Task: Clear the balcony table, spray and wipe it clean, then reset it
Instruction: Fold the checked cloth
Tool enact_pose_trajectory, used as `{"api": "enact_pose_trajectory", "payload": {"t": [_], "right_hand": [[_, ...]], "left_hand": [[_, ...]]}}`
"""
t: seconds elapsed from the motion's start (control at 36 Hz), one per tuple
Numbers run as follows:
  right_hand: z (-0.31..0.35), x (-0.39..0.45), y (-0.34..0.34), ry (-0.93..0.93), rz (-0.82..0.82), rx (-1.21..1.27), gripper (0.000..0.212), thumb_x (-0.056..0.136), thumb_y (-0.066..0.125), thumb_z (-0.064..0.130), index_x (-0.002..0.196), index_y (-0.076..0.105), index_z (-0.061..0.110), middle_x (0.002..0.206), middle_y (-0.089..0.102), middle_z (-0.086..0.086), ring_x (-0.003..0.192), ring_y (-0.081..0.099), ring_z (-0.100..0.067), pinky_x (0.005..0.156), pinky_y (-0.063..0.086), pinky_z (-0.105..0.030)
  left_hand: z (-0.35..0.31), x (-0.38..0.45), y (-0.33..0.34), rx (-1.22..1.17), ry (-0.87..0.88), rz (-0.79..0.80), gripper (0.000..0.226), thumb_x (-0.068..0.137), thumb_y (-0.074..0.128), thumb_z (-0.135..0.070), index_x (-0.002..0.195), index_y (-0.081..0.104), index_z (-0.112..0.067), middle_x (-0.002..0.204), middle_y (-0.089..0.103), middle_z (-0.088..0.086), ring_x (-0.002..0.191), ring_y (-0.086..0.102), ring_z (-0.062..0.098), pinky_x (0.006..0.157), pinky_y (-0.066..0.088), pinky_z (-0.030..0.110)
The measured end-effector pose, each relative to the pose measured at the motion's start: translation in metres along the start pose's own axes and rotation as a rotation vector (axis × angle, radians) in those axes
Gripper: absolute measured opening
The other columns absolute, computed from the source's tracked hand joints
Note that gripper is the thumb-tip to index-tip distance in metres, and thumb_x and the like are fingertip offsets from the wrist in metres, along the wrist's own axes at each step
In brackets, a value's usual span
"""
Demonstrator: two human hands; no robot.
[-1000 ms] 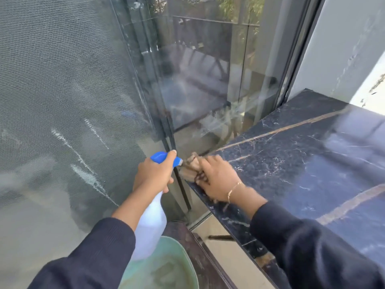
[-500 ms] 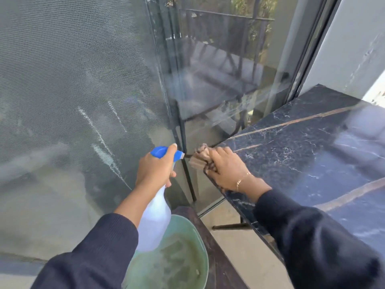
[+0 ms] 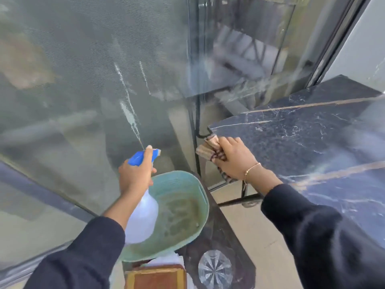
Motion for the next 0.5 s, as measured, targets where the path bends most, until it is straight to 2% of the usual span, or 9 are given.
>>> {"api": "enact_pose_trajectory", "payload": {"t": [0.08, 0.17, 0.19, 0.25, 0.28, 0.33, 0.42, 0.44, 0.5], "right_hand": [[0.013, -0.035, 0.004, 0.047, -0.04, 0.305, 0.033, 0.086, 0.06, 0.022, 0.112, 0.046, 0.006, 0.116, 0.058, -0.017, 0.108, 0.049, -0.035, 0.084, 0.035, -0.034], [0.019, -0.057, 0.016, 0.127, -0.041, 0.513, 0.027, 0.086, 0.061, 0.021, 0.095, 0.037, 0.014, 0.102, 0.059, -0.016, 0.099, 0.053, -0.033, 0.071, 0.033, -0.029], [0.022, -0.064, 0.021, 0.16, -0.022, 0.581, 0.027, 0.086, 0.061, 0.022, 0.095, 0.037, 0.013, 0.1, 0.057, -0.013, 0.098, 0.053, -0.03, 0.072, 0.033, -0.028], [0.026, -0.072, 0.023, 0.216, 0.002, 0.748, 0.029, 0.087, 0.061, 0.023, 0.102, 0.04, 0.009, 0.104, 0.057, -0.009, 0.097, 0.054, -0.025, 0.076, 0.036, -0.026], [0.029, -0.076, 0.024, 0.232, 0.01, 0.823, 0.031, 0.087, 0.061, 0.022, 0.106, 0.041, 0.01, 0.106, 0.057, -0.006, 0.096, 0.054, -0.021, 0.078, 0.037, -0.025], [0.034, -0.083, 0.025, 0.249, 0.007, 0.925, 0.033, 0.087, 0.062, 0.02, 0.11, 0.039, 0.014, 0.102, 0.056, 0.001, 0.091, 0.054, -0.014, 0.076, 0.04, -0.021], [0.043, -0.087, 0.025, 0.262, -0.006, 1.028, 0.036, 0.087, 0.062, 0.018, 0.111, 0.037, 0.013, 0.092, 0.053, 0.009, 0.082, 0.053, -0.005, 0.065, 0.045, -0.006], [0.046, -0.089, 0.025, 0.269, -0.007, 1.056, 0.036, 0.086, 0.063, 0.017, 0.109, 0.035, 0.013, 0.092, 0.053, 0.009, 0.082, 0.053, -0.005, 0.068, 0.045, -0.007], [0.052, -0.088, 0.025, 0.29, -0.007, 1.088, 0.037, 0.086, 0.064, 0.016, 0.107, 0.034, 0.014, 0.099, 0.055, 0.004, 0.088, 0.055, -0.009, 0.08, 0.048, -0.02]], "left_hand": [[0.024, -0.021, -0.006, -0.058, -0.012, -0.049, 0.035, 0.092, 0.05, -0.047, 0.098, 0.074, -0.023, 0.07, 0.057, 0.002, 0.049, 0.047, 0.014, 0.038, 0.036, 0.008], [0.041, -0.031, -0.011, -0.128, 0.0, -0.071, 0.029, 0.093, 0.052, -0.045, 0.099, 0.073, -0.026, 0.08, 0.06, 0.001, 0.062, 0.052, 0.013, 0.042, 0.041, 0.008], [0.048, -0.034, -0.014, -0.13, -0.002, -0.076, 0.025, 0.093, 0.053, -0.043, 0.095, 0.072, -0.027, 0.08, 0.06, -0.001, 0.066, 0.054, 0.012, 0.043, 0.041, 0.007], [0.058, -0.036, -0.018, -0.076, -0.006, -0.072, 0.024, 0.092, 0.057, -0.041, 0.078, 0.065, -0.023, 0.069, 0.056, -0.003, 0.058, 0.054, 0.01, 0.044, 0.04, 0.009], [0.066, -0.037, -0.022, -0.013, 0.002, -0.075, 0.03, 0.091, 0.059, -0.041, 0.07, 0.059, -0.019, 0.062, 0.05, -0.001, 0.054, 0.051, 0.013, 0.045, 0.039, 0.016], [0.079, -0.042, -0.03, 0.114, -0.004, -0.076, 0.042, 0.088, 0.063, -0.041, 0.059, 0.045, -0.016, 0.054, 0.04, 0.0, 0.056, 0.041, 0.023, 0.049, 0.032, 0.028], [0.088, -0.046, -0.043, 0.217, -0.055, -0.107, 0.043, 0.085, 0.066, -0.043, 0.06, 0.041, -0.019, 0.057, 0.043, 0.0, 0.065, 0.043, 0.027, 0.052, 0.03, 0.024], [0.089, -0.048, -0.047, 0.251, -0.063, -0.093, 0.042, 0.083, 0.068, -0.044, 0.062, 0.041, -0.019, 0.059, 0.044, -0.001, 0.067, 0.045, 0.028, 0.052, 0.03, 0.023], [0.09, -0.05, -0.051, 0.3, -0.067, -0.028, 0.039, 0.078, 0.074, -0.044, 0.068, 0.046, -0.019, 0.063, 0.047, -0.003, 0.07, 0.047, 0.026, 0.053, 0.032, 0.026]]}}
Point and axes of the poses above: each hand's wrist, its own x-axis towards the middle knuckle, its own y-axis out of the palm, z = x × y, the point moved 5 cm from there along x, towards the middle knuckle
